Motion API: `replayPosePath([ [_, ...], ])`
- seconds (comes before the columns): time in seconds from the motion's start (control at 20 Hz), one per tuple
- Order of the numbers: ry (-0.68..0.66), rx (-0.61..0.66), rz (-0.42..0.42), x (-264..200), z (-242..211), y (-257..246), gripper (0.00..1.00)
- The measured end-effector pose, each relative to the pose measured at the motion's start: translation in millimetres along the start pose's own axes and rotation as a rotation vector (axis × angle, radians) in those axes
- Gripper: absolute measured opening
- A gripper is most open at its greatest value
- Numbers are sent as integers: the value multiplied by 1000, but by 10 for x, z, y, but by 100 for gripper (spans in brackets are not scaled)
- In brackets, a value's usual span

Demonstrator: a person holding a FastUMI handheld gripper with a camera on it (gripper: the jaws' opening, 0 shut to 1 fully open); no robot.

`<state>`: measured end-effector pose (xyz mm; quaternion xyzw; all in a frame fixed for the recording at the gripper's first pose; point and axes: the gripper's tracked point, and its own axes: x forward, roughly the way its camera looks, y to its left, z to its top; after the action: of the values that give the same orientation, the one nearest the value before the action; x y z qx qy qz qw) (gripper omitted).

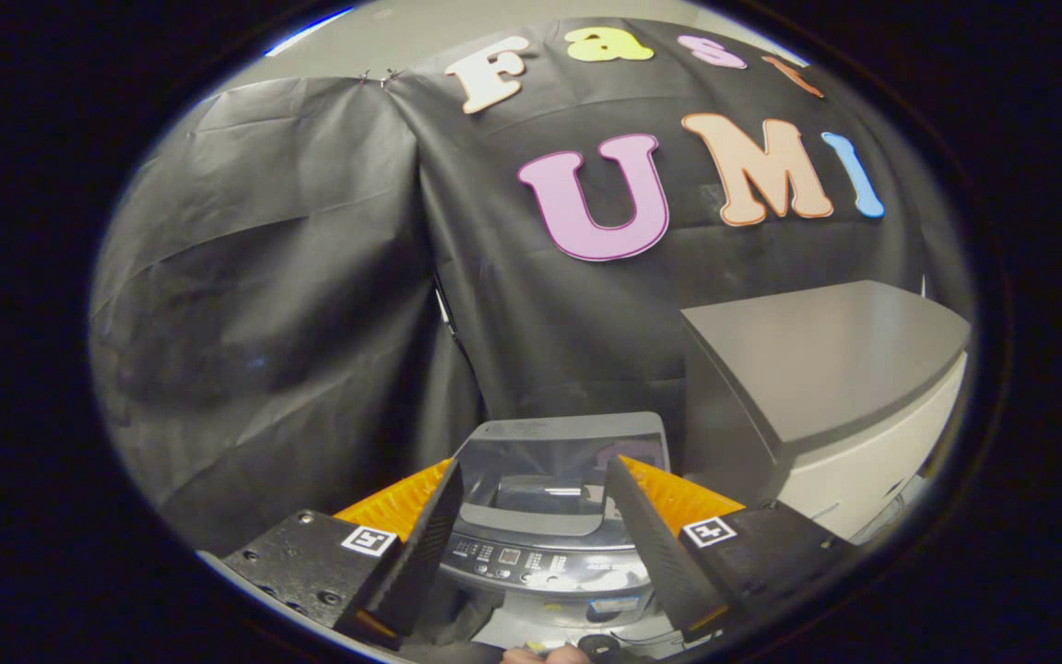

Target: Put the clothes into the washing machine and then close the washing machine lid.

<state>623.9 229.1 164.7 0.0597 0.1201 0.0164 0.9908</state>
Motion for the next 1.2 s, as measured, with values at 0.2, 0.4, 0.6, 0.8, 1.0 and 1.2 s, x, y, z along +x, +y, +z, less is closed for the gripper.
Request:
replayPosePath([
  [0.2,-37,35,4,-20,62,-15,97],
  [0.4,-72,0,-8,-56,58,-49,97],
  [0.6,-128,-10,-24,-84,63,-128,97],
  [0.8,-181,-24,-77,-180,103,-290,97],
  [1.0,-232,-40,-125,-234,111,-400,97],
  [1.2,-271,-55,-166,-328,49,-535,97],
])
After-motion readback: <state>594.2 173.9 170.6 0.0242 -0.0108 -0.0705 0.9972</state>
